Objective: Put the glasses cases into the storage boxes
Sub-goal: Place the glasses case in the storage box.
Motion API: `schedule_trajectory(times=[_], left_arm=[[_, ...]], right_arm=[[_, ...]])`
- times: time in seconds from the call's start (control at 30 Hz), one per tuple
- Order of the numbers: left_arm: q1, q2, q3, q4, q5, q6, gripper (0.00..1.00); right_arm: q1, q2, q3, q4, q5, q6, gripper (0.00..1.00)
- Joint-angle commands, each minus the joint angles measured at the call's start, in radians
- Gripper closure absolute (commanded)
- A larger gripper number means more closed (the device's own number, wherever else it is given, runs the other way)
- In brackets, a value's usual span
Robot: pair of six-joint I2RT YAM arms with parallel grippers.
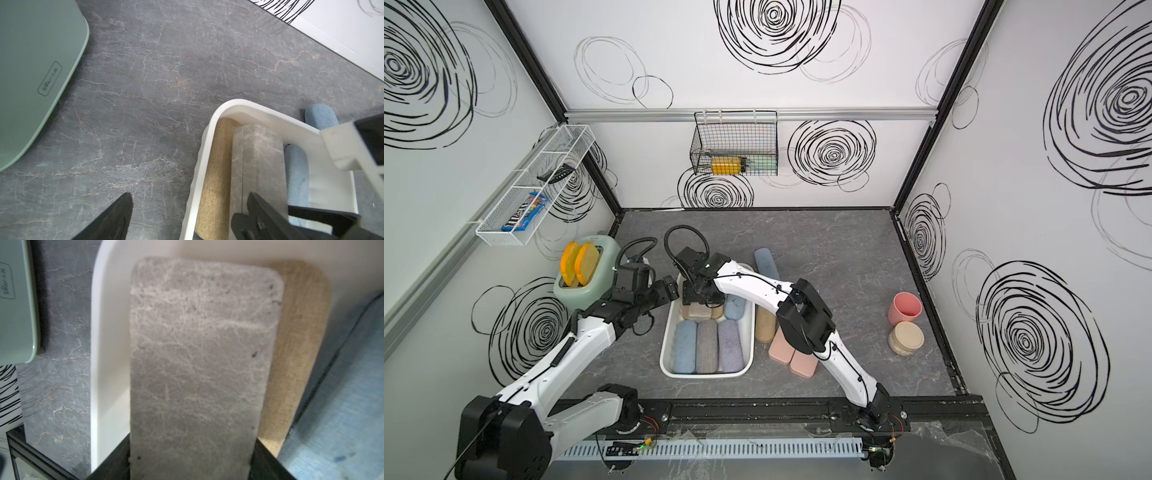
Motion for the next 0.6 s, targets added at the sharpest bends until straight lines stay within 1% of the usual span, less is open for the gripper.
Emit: schedule_trajectory(times=[0.0,0.17,0.2,0.33,0.57], left_arm=[[0.010,0.000,0.027,0.013,-0.001,-0.011,0.10],[0.007,0.000,0.028,0.013,0.003,-0.010,0.10],[0.004,-0.003,0.028,0.012,-0.001,-0.010,0.10],[-0.008,-0.016,0.027,0.012,-0.008,-0.008,0.09],[-0.007,-0.013,0.028,0.013,0.002,-0.008,0.09]], right_arm=[[-0.017,0.001,0.034,0.006,-0.022,0.015,0.50],[-0.018,0.018,0.064,0.004,-0.039,0.014,0.49],[-0.019,0.020,0.068,0.005,-0.044,0.013,0.47],[-0.019,0.030,0.084,-0.001,-0.046,0.015,0.33],[-0.014,0.023,0.086,0.007,-0.048,0.024,0.27]])
